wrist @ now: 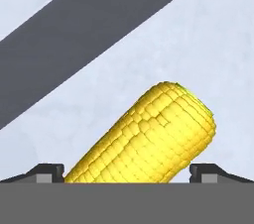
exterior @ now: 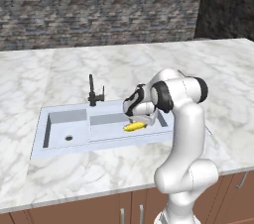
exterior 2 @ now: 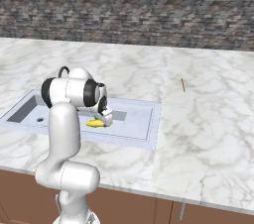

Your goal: Turn on the sink faucet. Then move the corn from the counter to the sink. Turn off the sink. Move the vegetable from the sink to the pot next to the stove. Finally move the pot to the front right burner.

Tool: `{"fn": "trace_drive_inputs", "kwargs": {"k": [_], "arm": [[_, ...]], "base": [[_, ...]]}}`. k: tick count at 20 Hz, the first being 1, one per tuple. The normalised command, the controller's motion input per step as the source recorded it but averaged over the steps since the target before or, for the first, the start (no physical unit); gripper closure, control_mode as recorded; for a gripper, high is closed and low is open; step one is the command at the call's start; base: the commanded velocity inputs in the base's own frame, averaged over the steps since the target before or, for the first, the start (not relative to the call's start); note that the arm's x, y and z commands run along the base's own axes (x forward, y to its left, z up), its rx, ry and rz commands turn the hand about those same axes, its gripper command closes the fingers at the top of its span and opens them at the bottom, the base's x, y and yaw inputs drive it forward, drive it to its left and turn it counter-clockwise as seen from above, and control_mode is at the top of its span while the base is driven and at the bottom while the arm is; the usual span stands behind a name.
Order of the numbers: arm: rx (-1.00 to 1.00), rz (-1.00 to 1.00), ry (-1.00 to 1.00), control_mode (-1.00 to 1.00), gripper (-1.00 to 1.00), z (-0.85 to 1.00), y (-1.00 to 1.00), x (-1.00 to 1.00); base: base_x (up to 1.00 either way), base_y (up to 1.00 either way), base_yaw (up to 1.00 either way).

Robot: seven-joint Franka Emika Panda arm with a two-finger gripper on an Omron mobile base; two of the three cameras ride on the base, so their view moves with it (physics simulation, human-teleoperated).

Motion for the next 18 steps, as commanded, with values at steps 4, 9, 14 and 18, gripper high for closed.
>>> {"fn": "trace_drive_inputs", "kwargs": {"k": [4,9,14,18], "arm": [[-0.02,0.07,-0.02,-1.0,-1.0,-0.32,0.05,0.13],[-0.02,0.0,-0.02,-1.0,-1.0,-0.32,0.11,-0.01],[0.0,0.0,-0.03,-1.0,1.0,-0.32,0.19,0.0],[0.0,0.0,0.0,-1.0,1.0,-0.13,0.04,0.0]], "base": [[0.0,0.0,0.0],[0.0,0.0,0.0],[0.0,0.0,0.0],[0.0,0.0,0.0]]}}
